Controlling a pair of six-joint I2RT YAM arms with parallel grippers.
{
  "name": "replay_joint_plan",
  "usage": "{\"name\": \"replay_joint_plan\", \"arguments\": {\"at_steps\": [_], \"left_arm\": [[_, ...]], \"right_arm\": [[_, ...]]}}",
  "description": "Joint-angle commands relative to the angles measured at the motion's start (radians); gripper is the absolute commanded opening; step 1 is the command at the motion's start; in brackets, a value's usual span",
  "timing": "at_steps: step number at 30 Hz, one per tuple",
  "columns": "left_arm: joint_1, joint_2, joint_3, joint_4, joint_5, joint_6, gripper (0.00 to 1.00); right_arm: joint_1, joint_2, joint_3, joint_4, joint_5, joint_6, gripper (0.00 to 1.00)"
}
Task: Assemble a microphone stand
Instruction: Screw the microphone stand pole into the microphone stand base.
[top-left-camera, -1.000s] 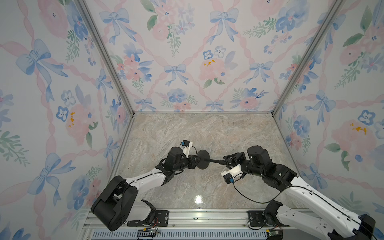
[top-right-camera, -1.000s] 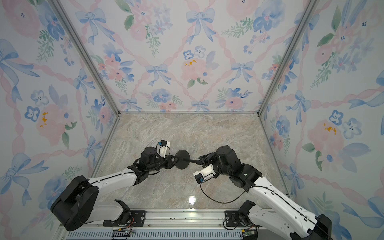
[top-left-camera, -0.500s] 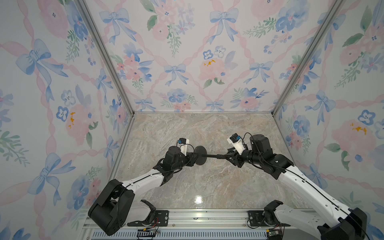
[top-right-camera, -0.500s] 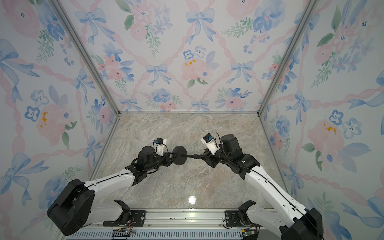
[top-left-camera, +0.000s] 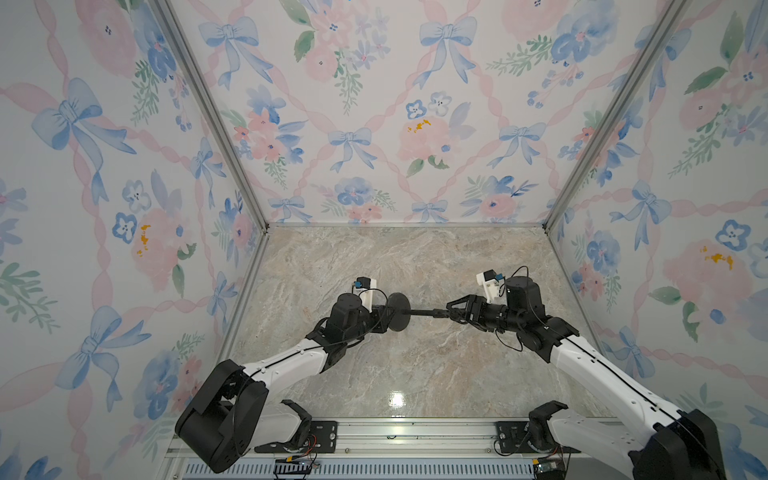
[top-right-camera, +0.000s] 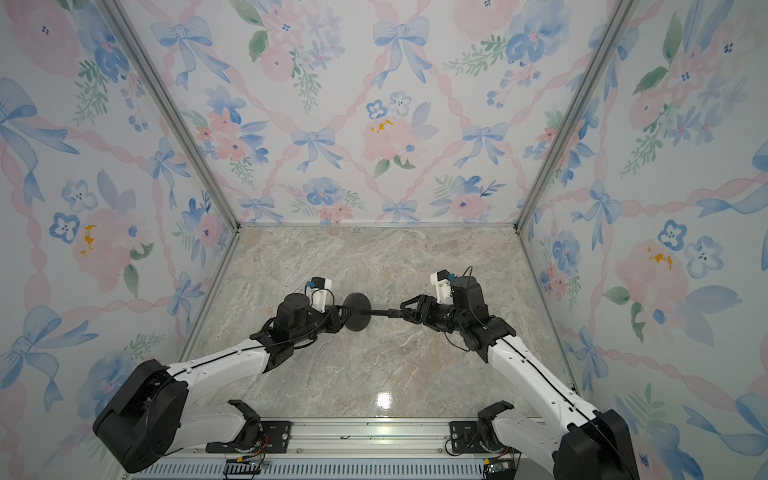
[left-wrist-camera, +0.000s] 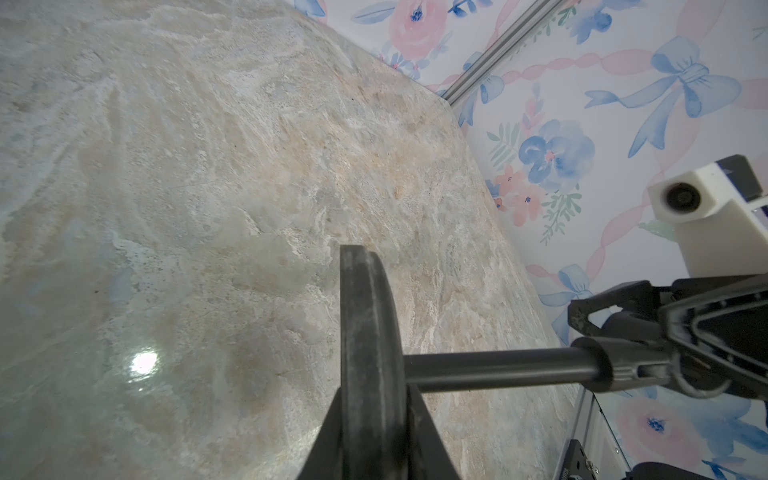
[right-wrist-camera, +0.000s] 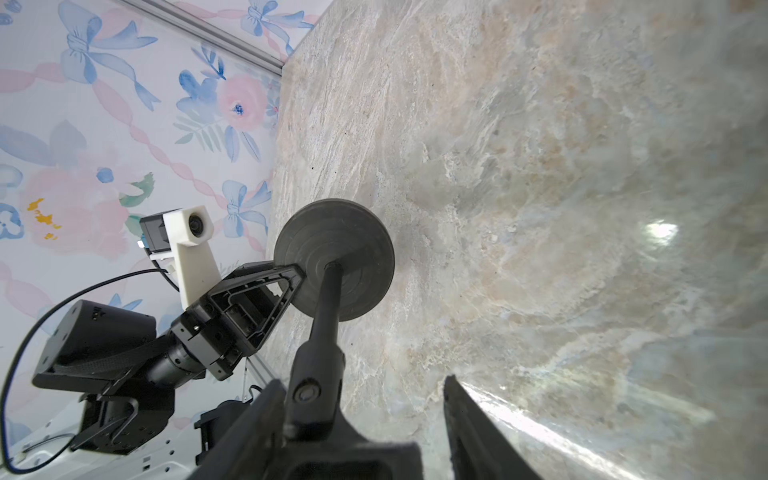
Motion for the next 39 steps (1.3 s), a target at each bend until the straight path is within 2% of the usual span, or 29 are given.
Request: {"name": "replay_joint_plan", "arguments": {"at_steps": [1,4,5,7,10,11,13,16,20,25,27,31,37,39], "left_arm": [[-0.006,-0.029,0.006,0.101,0.052,-0.001,0.0],[-0.003,-0.014,0.003,0.1,0.061,-0.007,0.0],[-0.002,-0.013,0.002,0.1,0.062,-0.009,0.0],[0.0,-0.013,0.002,0.101,0.067,-0.011,0.0],[0.0,-0.01,0.005,0.093,0.076,-0.012,0.0],[-0.001,-0.007,0.011,0.087,0.083,-0.014,0.0],[0.001,0.0,0.02,0.076,0.101,-0.012,0.0],[0.0,0.005,0.025,0.064,0.099,-0.008,0.0],[0.001,0.007,0.028,0.058,0.1,-0.007,0.0],[-0.001,0.01,0.034,0.055,0.116,-0.007,0.0],[0.001,0.013,0.035,0.055,0.118,-0.005,0.0],[0.001,0.017,0.036,0.054,0.116,-0.002,0.0],[0.001,0.025,0.04,0.053,0.123,-0.002,0.0],[0.001,0.023,0.04,0.053,0.123,-0.001,0.0]], "right_arm": [[-0.026,-0.108,0.056,-0.031,0.019,-0.352,0.71],[-0.02,-0.231,0.035,-0.052,0.058,-0.818,0.84],[-0.022,-0.256,0.03,-0.06,0.035,-0.969,0.84],[-0.012,-0.301,0.025,-0.135,-0.055,-1.362,0.86],[0.069,-0.337,0.038,-0.329,-0.068,-1.946,0.86],[0.113,-0.342,0.035,-0.371,-0.027,-2.097,0.86],[0.234,-0.33,0.036,-0.391,0.165,-2.297,0.86],[0.335,-0.298,0.046,-0.437,0.377,-2.542,0.87],[0.332,-0.277,0.057,-0.448,0.444,-2.682,0.84],[0.338,-0.267,0.022,-0.395,0.473,-2.774,0.74],[0.345,-0.269,0.002,-0.34,0.462,-2.772,0.69],[0.37,-0.258,-0.014,-0.282,0.447,-2.761,0.67],[0.375,-0.228,-0.025,-0.265,0.446,-2.768,0.48],[0.372,-0.226,-0.027,-0.26,0.446,-2.758,0.44]]}}
